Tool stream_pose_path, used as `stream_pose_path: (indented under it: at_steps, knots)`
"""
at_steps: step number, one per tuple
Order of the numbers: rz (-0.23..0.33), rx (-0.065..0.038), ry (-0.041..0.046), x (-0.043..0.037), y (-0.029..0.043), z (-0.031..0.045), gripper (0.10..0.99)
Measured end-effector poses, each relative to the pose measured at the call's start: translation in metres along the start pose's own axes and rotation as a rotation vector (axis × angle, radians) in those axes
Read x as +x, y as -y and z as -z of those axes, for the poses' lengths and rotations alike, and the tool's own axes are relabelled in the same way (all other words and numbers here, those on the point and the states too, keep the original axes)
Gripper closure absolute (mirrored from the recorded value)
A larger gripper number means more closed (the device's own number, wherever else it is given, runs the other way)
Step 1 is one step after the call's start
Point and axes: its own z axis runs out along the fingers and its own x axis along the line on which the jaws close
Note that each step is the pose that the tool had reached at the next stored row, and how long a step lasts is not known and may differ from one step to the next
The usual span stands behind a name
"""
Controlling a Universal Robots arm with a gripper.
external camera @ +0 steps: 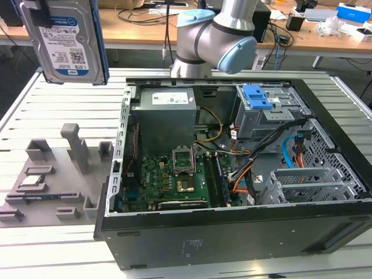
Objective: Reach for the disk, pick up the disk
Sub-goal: 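Pick up the disk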
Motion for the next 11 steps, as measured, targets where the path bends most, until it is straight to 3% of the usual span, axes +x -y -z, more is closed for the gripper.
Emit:
stream_pose_path:
  at_steps: [9, 11]
  knots:
    - [0.000, -0.001, 0.0000, -0.0014, 0.0301, 0.0016, 0.722]
    - [0.000, -0.001, 0.0000, -0.0020, 0.0414, 0.0022, 0.722]
